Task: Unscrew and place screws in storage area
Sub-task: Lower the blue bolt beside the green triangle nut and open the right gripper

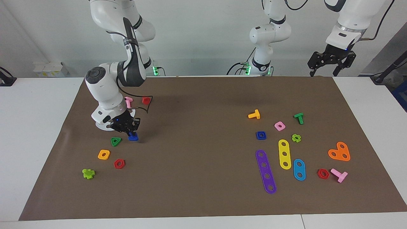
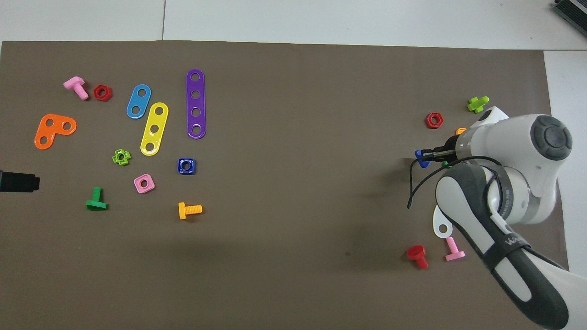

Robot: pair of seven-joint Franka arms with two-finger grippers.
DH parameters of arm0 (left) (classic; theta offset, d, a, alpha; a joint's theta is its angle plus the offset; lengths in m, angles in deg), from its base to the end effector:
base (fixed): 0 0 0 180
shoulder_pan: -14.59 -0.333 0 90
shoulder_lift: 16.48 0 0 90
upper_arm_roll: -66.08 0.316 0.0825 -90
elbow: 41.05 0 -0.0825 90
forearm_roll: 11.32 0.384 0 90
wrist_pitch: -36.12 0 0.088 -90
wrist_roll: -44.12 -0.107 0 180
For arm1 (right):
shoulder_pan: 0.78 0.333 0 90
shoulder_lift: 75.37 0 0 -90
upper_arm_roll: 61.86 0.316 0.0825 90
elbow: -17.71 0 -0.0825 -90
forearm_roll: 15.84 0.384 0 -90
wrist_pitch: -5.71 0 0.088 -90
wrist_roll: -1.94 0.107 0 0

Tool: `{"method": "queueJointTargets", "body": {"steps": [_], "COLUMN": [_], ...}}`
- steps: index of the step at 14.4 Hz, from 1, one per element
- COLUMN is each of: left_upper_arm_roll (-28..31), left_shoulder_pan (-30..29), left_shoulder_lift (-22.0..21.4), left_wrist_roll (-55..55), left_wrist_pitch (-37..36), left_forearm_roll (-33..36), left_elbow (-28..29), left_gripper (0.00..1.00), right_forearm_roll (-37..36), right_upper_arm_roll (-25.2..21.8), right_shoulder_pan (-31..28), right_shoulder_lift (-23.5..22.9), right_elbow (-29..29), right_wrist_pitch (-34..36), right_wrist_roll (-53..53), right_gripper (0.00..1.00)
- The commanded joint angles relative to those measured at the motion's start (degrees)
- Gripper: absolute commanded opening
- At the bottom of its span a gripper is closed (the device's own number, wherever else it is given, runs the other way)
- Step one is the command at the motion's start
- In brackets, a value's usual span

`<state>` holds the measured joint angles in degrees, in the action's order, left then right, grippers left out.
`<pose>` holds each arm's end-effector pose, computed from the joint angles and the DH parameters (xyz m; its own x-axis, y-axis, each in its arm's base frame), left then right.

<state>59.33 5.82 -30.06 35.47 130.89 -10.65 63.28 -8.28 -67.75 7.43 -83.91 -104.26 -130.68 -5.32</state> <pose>0.4867 0.0116 0.6356 0.9914 -0.1150 0.0618 -0.1121 -0.9925 -0.0491 0.5720 0.0254 0.3496 0.9912 0.0738 0.1098 0.0819 -0.9941 -0.0717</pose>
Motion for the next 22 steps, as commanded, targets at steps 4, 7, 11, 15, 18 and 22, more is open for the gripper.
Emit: {"method": "queueJointTargets", "body": {"steps": [4,7,11,15,18,22], "left_upper_arm_roll": [0.1,0.1,0.1,-0.1,-0.1,0.1], "left_shoulder_pan": [0.2,1.0,1.7,3.0,4.3,4.1], "left_shoulder_lift": [6.9,9.1,7.9,6.7,6.7,6.7], "left_wrist_roll": [0.7,0.7,0.7,1.0,2.9,3.3], "left_wrist_pitch": [-4.6,-5.5,-5.2,-3.7,-3.6,-3.6], "left_forearm_roll": [-0.8,-1.8,-1.9,-1.9,-2.0,-2.0], "left_elbow": [-9.7,-11.4,-8.4,-5.8,-6.0,-6.0], "left_gripper": [1.00,1.00,1.00,1.00,1.00,1.00], "right_forearm_roll": [1.2,1.2,1.2,-0.1,-6.6,-9.1], "right_upper_arm_roll": [1.1,1.1,1.1,0.1,-0.3,-0.5], "right_shoulder_pan": [-0.8,-0.7,-0.7,-1.4,-2.9,-4.3], "right_shoulder_lift": [0.7,0.0,-0.1,3.0,7.9,12.1], "right_elbow": [-5.7,-5.6,-4.7,4.1,11.7,19.5], "right_wrist_pitch": [-7.7,-8.1,-8.0,5.2,21.4,35.5], "right_wrist_roll": [-2.1,-1.9,0.5,4.6,11.4,13.0], "right_gripper": [0.00,0.00,1.00,1.00,1.00,1.00]}}
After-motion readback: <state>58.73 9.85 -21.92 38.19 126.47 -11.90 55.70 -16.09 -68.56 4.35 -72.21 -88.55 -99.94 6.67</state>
